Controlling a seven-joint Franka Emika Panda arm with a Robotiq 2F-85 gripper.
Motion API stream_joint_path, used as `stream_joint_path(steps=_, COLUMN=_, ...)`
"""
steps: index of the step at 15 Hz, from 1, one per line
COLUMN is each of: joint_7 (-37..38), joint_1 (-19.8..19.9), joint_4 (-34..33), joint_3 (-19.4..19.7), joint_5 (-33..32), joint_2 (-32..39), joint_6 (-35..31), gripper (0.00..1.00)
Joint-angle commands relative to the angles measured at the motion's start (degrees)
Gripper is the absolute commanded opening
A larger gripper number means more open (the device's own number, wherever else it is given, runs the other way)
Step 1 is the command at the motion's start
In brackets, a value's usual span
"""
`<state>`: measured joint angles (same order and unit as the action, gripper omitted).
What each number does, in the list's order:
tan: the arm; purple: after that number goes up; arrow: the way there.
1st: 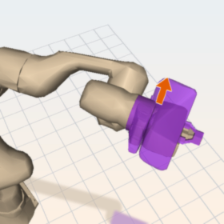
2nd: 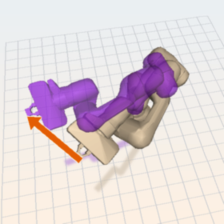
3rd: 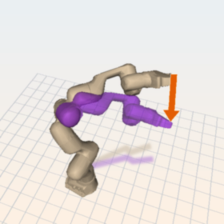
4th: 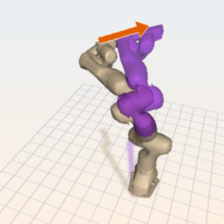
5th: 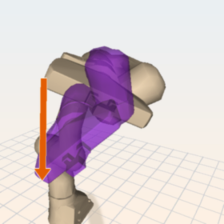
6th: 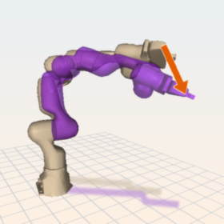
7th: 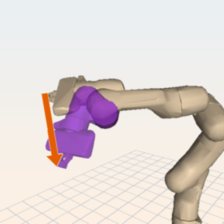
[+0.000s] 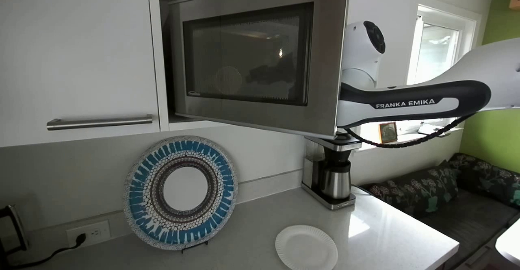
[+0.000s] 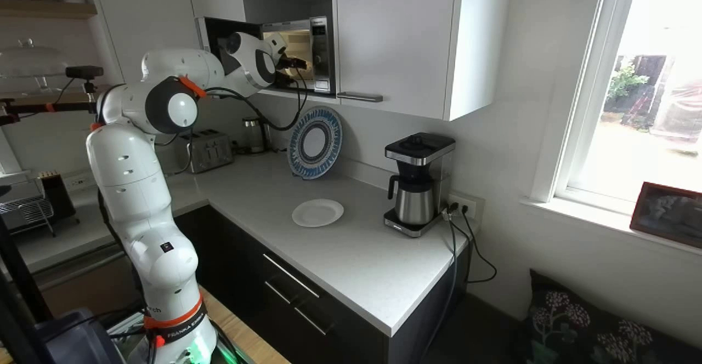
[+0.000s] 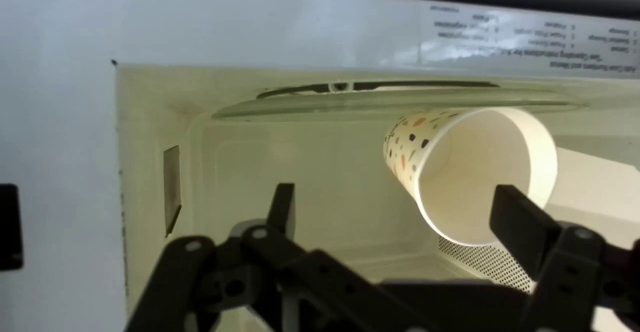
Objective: Pick up the paper cup from the microwave and put it on the kitchen counter
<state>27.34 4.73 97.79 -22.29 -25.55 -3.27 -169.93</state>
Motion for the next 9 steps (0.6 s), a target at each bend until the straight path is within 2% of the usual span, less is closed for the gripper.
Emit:
stream_joint_path(steps=1, joint_7=-3.29, joint_1=-0.14, joint_4=-4.37, joint_3=0.61, joint_5=2.35, joint_2=3.35, joint_6=1.43, gripper=1.0)
stream_joint_path(steps=5, joint_7=-7.32, joint_1=-0.22, joint_4=-7.89, joint_3=0.45, joint_5=6.41, joint_2=6.29, joint_6=0.69, gripper=1.0)
stream_joint_path(steps=7, joint_7=-11.02, joint_1=-0.26, joint_4=-9.37, joint_3=-0.48, joint_5=10.91, joint_2=7.76, joint_6=0.15, gripper=1.0)
stream_joint_path(steps=8, joint_7=-13.72, joint_1=-5.76, joint_4=-10.09, joint_3=4.59, joint_5=14.25, joint_2=8.17, joint_6=0.39, gripper=1.0)
stream_joint_path(steps=9, joint_7=-15.21, joint_1=-6.27, joint_4=-10.57, joint_3=4.92, joint_5=16.59, joint_2=8.3, joint_6=0.77, gripper=1.0)
